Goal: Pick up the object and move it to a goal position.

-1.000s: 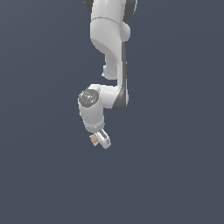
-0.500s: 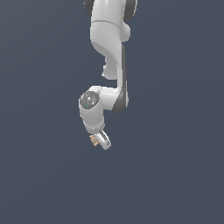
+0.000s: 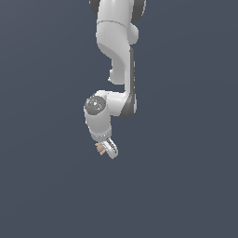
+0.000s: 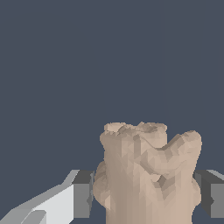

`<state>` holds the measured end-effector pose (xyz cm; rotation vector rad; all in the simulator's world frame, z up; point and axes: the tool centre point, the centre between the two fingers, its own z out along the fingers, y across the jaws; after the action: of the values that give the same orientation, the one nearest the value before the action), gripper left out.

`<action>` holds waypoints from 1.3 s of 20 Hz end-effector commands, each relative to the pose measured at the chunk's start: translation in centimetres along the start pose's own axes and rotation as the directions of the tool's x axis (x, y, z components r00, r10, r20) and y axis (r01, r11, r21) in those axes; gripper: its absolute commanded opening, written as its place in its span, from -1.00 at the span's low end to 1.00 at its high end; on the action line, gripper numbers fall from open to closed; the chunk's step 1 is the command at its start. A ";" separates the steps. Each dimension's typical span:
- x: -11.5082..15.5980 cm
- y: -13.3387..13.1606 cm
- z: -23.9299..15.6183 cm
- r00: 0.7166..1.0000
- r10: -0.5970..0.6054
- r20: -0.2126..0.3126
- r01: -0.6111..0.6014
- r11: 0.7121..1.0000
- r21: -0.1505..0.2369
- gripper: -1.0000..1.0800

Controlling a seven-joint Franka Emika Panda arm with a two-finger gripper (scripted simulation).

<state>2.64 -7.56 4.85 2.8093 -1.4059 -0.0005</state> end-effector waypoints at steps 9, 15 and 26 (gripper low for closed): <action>-3.1 -0.3 -3.6 1.000 -0.001 0.000 0.001 1.000 0.001 -1.00; -6.8 -0.6 -7.8 1.000 0.000 0.001 0.000 1.000 0.001 -1.00; -15.1 -1.3 -17.7 1.000 0.000 -0.001 0.000 1.000 0.000 -1.00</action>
<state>-4.67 4.29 21.06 2.8098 -1.4057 0.0002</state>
